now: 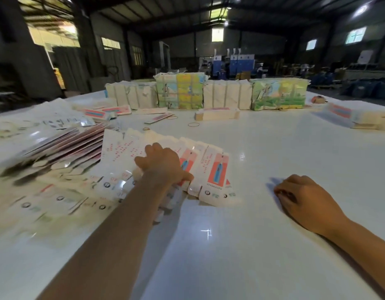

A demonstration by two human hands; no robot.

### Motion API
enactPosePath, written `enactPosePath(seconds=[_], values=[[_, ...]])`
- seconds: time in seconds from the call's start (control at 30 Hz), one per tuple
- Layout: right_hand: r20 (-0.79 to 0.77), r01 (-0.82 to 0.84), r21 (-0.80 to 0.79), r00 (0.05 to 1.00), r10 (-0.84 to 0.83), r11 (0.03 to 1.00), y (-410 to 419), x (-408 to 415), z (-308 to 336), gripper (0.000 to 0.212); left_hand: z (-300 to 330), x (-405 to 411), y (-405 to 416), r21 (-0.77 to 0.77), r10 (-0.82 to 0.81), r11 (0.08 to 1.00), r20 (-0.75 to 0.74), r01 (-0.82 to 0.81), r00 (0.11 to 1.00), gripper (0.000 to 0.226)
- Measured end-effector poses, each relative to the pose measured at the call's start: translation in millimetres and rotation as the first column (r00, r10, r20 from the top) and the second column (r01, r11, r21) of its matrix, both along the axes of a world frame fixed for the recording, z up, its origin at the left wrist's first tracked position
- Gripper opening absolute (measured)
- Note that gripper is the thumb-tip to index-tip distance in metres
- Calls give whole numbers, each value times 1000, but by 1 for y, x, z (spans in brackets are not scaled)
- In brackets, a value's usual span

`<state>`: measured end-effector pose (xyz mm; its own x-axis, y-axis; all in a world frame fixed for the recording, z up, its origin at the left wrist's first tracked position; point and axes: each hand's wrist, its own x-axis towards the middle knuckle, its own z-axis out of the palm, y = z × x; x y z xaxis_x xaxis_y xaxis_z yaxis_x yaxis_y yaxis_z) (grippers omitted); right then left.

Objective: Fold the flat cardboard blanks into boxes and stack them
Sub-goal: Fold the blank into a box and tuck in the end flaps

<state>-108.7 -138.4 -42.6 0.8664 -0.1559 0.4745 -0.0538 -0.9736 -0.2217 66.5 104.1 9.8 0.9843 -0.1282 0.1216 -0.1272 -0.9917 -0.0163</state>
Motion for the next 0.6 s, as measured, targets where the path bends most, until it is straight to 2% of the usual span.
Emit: enactPosePath(seconds=[0.1,0.2,0.37,0.47,0.53,0.6], values=[[-11,2,0,1000,-2,1000,0,-1,1,14,-3,8,2,-89,13,996,-66,-19,998,89],[-16,3,6,1000,-3,1000,0,-1,1,13,1,10,-2,-170,10,985,-76,-22,997,69],[-35,4,9,999,-3,1000,-1,-1,0,16,11,8,1,-345,6,939,59,15,998,21],[-31,10,16,999,-9,1000,0,-1,0,20,25,-4,-6,-419,-56,898,203,138,978,13],[-73,27,50,997,-24,998,-1,1,-1,22,29,-19,-20,-454,-178,851,220,263,959,11],[-68,76,209,996,-63,975,-3,4,1,24,22,-37,-34,-463,-345,789,210,404,915,13]])
